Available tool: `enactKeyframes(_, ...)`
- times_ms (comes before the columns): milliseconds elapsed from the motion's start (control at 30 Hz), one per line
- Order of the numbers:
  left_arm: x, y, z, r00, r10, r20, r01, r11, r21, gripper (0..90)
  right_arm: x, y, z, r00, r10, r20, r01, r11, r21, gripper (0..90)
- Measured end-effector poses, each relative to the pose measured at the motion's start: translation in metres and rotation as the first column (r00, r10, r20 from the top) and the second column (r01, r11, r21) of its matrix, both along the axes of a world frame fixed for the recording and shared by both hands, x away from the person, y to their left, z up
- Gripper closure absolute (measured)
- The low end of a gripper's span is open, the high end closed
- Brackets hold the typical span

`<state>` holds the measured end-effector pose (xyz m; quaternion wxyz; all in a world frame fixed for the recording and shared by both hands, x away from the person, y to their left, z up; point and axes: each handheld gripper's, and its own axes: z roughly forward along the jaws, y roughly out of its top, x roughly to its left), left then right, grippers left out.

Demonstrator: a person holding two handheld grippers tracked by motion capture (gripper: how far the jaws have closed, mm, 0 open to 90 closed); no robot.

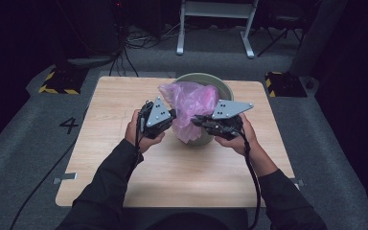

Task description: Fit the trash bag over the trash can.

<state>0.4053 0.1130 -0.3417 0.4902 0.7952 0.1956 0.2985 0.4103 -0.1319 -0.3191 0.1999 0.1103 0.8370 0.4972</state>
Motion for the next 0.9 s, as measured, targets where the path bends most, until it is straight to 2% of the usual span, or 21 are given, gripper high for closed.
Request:
enactKeyframes(100,-0.002,0.005,-0.001,1.0,-0.006,-0.006,0.006,0.9999,-0.012,89.1,0.002,-0.013,0.001,0.9986,-0.044,-0.029,0.045,0.998,0.047,89.1)
enactKeyframes(200,-0.003,0.011,-0.001,1.0,-0.004,-0.008,0.004,1.0,-0.007,88.8,0.004,-0.023,0.002,0.996,-0.08,-0.041,0.082,0.994,0.071,89.4)
enactKeyframes(267,-0.004,0.015,-0.002,0.9999,0.008,-0.007,-0.008,1.0,-0.004,88.8,0.005,-0.031,0.002,0.9939,-0.088,-0.066,0.094,0.991,0.096,89.5)
enactKeyframes(500,-0.005,0.031,-0.003,0.9994,0.029,-0.017,-0.029,0.9995,-0.008,88.8,0.004,-0.06,0.0,0.9839,-0.147,-0.102,0.16,0.978,0.131,89.7)
enactKeyframes(600,-0.004,0.038,-0.002,0.9988,0.044,-0.021,-0.044,0.9988,-0.019,89.4,0.005,-0.072,0.0,0.9788,-0.166,-0.12,0.183,0.972,0.148,89.8)
enactKeyframes(667,-0.006,0.041,-0.001,0.9984,0.038,-0.042,-0.04,0.9981,-0.046,87.2,0.005,-0.078,0.0,0.9756,-0.171,-0.138,0.193,0.968,0.163,89.8)
enactKeyframes(700,-0.008,0.039,-0.001,0.9982,0.033,-0.049,-0.036,0.998,-0.052,79.9,0.005,-0.079,-0.001,0.9758,-0.172,-0.135,0.193,0.967,0.165,89.8)
enactKeyframes(733,-0.011,0.036,-0.001,0.9979,0.037,-0.053,-0.04,0.9978,-0.052,68.8,0.004,-0.079,-0.001,0.976,-0.169,-0.137,0.191,0.968,0.163,89.8)
enactKeyframes(800,-0.019,0.027,-0.002,0.9973,-0.003,-0.073,-0.002,0.9972,-0.075,53.9,0.003,-0.076,-0.002,0.9769,-0.166,-0.135,0.186,0.97,0.154,89.8)
enactKeyframes(900,-0.03,0.017,-0.004,0.9974,-0.03,-0.066,0.024,0.9951,-0.096,31.2,0.003,-0.071,-0.003,0.9776,-0.168,-0.127,0.186,0.971,0.147,89.7)
